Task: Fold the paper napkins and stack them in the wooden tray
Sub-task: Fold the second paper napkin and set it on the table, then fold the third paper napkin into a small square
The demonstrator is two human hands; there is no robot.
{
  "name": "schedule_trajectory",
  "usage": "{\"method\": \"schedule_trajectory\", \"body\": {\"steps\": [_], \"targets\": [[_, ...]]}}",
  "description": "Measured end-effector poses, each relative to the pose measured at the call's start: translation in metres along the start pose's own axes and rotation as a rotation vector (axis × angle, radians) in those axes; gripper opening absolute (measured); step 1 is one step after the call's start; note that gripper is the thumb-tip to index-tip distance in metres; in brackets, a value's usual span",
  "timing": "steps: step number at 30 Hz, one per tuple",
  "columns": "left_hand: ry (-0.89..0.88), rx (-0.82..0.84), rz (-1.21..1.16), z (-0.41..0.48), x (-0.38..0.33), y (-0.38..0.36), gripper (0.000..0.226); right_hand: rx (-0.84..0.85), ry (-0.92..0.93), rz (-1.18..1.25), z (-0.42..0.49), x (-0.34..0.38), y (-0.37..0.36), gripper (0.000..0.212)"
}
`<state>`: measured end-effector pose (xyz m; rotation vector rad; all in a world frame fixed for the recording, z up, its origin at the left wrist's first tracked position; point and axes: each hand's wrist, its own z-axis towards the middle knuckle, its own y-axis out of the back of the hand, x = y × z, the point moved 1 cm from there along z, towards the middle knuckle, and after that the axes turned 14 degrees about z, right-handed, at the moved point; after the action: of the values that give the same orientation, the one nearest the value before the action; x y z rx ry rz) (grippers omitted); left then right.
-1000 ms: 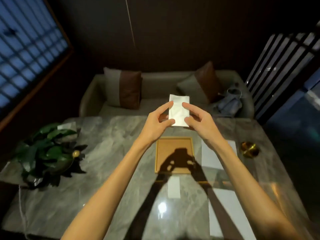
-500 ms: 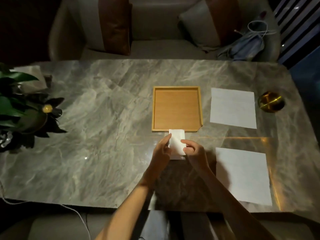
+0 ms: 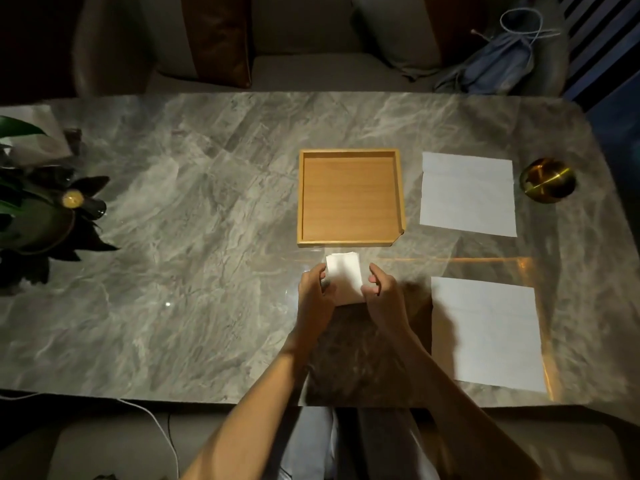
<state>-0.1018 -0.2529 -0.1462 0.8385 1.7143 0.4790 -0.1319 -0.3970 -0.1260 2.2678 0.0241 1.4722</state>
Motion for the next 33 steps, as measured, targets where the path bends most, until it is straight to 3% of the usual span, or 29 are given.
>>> {"method": "schedule_trajectory", "body": {"steps": [4, 7, 11, 14, 17, 19, 22, 25, 29, 33], "targets": [[-0.042, 0.038, 0.091, 0.005, 0.001, -0.003, 0.034, 0.082, -0.011, 0.078, -0.003, 0.000, -0.009, 0.033], [-0.055, 0.037, 0.094, 0.003, -0.001, -0.001, 0.043, 0.025, -0.028, 0.062, -0.006, -0.005, -0.011, 0.031], [0.022, 0.048, 0.063, -0.001, -0.006, 0.005, 0.044, 0.026, 0.005, -0.036, -0.004, -0.017, -0.013, 0.042], [0.034, -0.107, 0.306, -0.013, -0.017, 0.007, 0.039, -0.020, -0.030, -0.008, -0.005, -0.018, 0.001, 0.042], [-0.107, -0.198, 0.415, -0.025, -0.042, 0.004, 0.022, -0.153, -0.016, -0.036, -0.010, -0.023, 0.039, 0.032], [-0.164, -0.121, 0.316, -0.032, -0.065, -0.009, 0.016, -0.290, -0.049, -0.045, -0.019, -0.036, 0.075, 0.023], [-0.116, 0.068, 0.162, -0.042, -0.099, -0.046, 0.015, -0.499, -0.141, -0.110, -0.036, -0.064, 0.141, 0.017], [0.202, 0.324, 0.202, -0.049, -0.123, -0.090, 0.029, -0.609, -0.281, -0.187, -0.044, -0.091, 0.197, 0.023], [0.361, 0.407, 0.177, -0.063, -0.145, -0.132, 0.043, -0.608, -0.412, -0.117, -0.047, -0.107, 0.223, 0.021], [0.337, 0.434, 0.277, -0.064, -0.153, -0.156, 0.050, -0.412, -0.478, -0.058, -0.037, -0.109, 0.227, 0.020]]}}
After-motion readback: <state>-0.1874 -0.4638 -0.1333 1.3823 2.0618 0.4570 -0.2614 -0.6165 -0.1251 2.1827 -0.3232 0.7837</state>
